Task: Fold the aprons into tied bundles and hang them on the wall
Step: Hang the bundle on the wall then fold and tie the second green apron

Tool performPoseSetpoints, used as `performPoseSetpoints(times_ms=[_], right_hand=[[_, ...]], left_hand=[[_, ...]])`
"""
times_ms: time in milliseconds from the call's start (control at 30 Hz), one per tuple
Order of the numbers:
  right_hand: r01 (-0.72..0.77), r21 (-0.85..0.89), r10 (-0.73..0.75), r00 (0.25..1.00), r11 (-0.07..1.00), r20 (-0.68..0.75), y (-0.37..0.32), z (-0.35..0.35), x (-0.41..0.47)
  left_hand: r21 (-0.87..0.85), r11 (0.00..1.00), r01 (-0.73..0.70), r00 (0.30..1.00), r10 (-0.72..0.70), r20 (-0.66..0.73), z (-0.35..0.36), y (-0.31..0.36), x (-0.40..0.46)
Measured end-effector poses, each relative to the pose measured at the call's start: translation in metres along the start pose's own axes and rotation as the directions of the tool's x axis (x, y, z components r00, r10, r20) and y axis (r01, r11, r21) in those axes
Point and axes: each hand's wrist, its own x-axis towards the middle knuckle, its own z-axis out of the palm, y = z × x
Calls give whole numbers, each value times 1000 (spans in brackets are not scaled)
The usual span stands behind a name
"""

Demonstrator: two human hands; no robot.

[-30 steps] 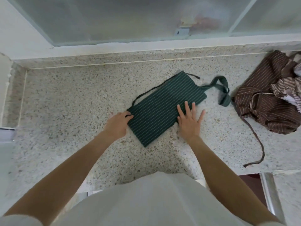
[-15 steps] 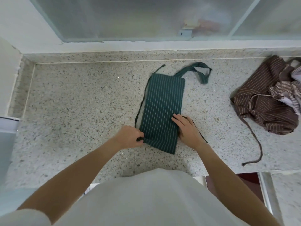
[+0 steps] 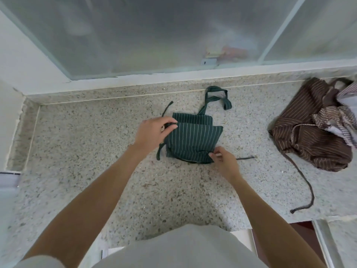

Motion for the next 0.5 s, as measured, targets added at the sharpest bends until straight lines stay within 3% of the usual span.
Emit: performPoseSetpoints(times_ms=[267, 500], right_hand=[[-138, -137, 128, 988, 981, -82, -4, 9, 26], [-215, -172, 193, 971, 961, -140, -10, 11, 36]], left_hand=[[26, 975, 220, 961, -221, 167, 49, -43, 77], [45, 958, 284, 905, -283, 318, 81, -68, 87]])
